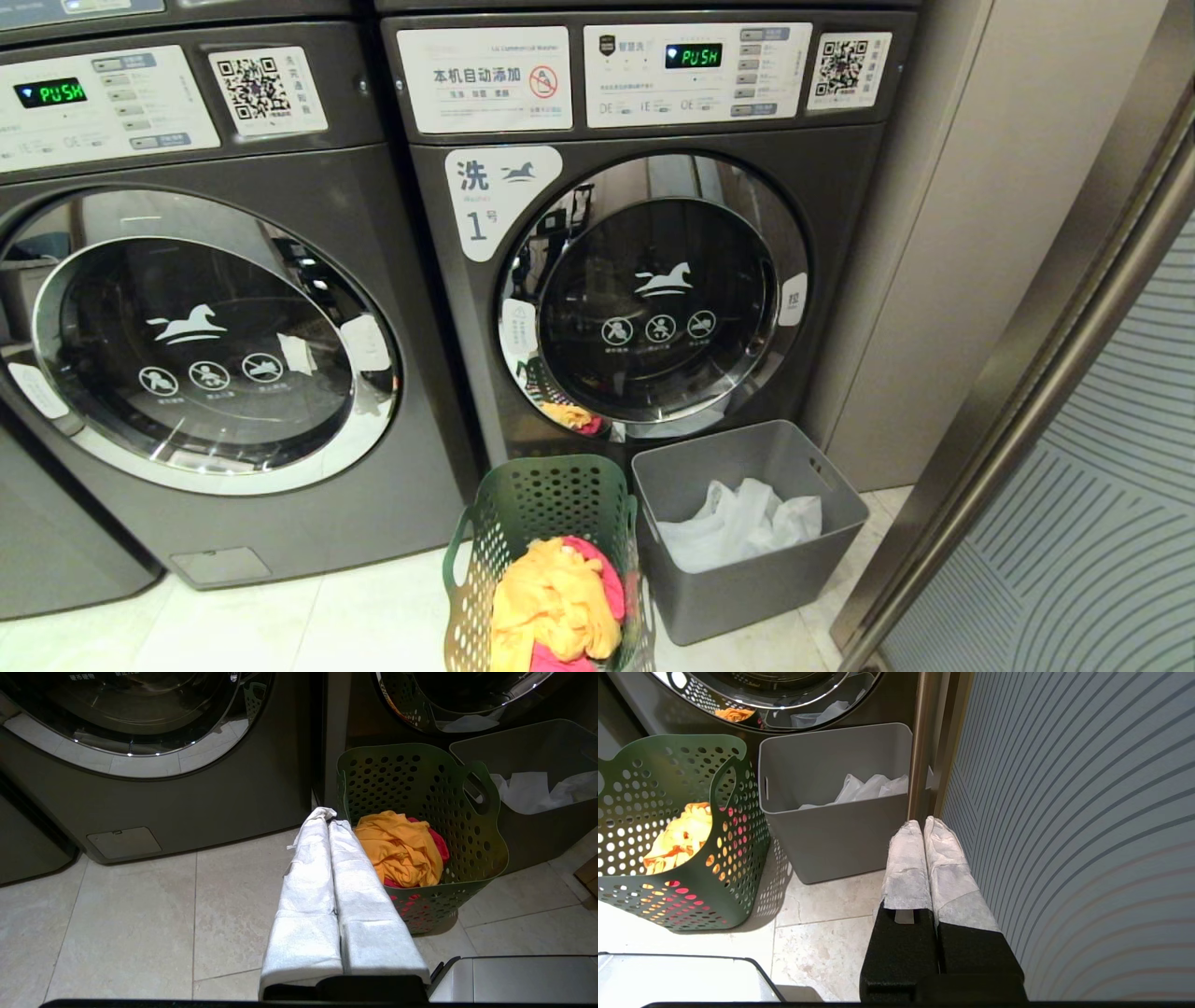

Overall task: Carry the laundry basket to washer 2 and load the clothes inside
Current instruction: Open the lid of the washing machine

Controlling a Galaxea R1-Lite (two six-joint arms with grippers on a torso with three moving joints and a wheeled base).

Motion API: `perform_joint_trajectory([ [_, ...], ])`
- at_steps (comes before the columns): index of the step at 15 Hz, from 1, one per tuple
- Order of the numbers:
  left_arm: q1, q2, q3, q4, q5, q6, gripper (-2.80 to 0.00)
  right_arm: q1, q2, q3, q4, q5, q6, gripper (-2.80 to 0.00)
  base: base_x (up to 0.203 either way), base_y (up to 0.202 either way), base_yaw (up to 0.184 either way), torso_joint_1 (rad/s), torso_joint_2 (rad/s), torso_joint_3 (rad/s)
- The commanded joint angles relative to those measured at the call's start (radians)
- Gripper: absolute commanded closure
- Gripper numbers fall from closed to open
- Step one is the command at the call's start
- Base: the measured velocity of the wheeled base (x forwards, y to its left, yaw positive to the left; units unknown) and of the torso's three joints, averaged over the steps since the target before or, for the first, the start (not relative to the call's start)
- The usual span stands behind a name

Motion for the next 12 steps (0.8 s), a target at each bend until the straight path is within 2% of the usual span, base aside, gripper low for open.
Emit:
perform_joint_trajectory([
  [1, 0.000, 0.001, 0.000, 0.001, 0.002, 0.001, 0.00, 0.000, 0.002, 0.000, 0.001, 0.001, -0.001, 0.00, 0.000, 0.000, 0.000, 0.000, 0.00, 0.000],
  [12, 0.000, 0.001, 0.000, 0.001, 0.000, -0.001, 0.00, 0.000, 0.000, -0.002, 0.001, 0.001, 0.001, 0.00, 0.000, 0.000, 0.000, 0.000, 0.00, 0.000],
])
